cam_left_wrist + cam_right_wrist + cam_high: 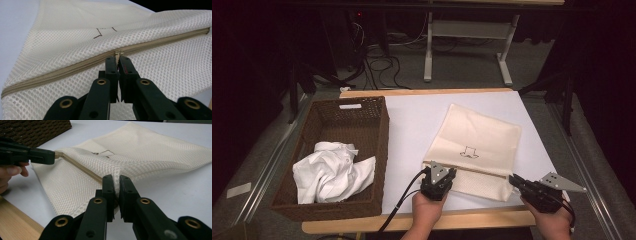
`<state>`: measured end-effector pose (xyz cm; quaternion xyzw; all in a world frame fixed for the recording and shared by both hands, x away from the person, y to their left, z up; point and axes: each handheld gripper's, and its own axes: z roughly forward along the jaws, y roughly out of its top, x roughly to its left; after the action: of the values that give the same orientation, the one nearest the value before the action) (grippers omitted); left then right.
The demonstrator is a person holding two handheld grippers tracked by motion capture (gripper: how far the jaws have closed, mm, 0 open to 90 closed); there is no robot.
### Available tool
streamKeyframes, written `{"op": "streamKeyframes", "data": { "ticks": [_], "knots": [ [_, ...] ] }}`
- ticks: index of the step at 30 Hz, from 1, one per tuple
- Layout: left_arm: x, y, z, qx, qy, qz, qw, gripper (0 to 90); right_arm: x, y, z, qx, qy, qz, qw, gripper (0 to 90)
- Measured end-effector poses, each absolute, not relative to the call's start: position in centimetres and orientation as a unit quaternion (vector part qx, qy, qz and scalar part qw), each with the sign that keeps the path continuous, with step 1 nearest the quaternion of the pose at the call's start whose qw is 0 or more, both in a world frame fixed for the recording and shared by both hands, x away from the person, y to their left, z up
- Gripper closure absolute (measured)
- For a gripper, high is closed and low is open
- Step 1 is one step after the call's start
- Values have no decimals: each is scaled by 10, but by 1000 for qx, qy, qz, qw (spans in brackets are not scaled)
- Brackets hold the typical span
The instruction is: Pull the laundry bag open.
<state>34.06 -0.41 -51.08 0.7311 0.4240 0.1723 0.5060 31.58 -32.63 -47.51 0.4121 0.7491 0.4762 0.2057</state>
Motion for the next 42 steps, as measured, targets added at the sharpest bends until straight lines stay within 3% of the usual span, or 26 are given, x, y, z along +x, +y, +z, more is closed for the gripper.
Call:
{"op": "streamKeyframes", "data": {
  "ticks": [14, 19, 22, 27, 35, 42],
  "knots": [
    [345, 11, -511, 731, 436, 184, 492, 874, 315, -330, -476, 419, 745, 477, 204, 852],
    [350, 33, -512, 723, 461, 185, 480, 871, 316, -337, -475, 429, 738, 479, 207, 852],
    [350, 34, -511, 738, 450, 210, 457, 868, 315, -333, -475, 422, 743, 478, 204, 852],
    [356, 52, -514, 720, 491, 213, 441, 876, 315, -335, -474, 427, 738, 477, 212, 853],
    [358, 59, -513, 742, 476, 239, 407, 871, 315, -343, -475, 436, 733, 479, 207, 852],
    [356, 54, -513, 739, 465, 250, 418, 872, 314, -345, -476, 438, 732, 477, 212, 852]
  ]
}}
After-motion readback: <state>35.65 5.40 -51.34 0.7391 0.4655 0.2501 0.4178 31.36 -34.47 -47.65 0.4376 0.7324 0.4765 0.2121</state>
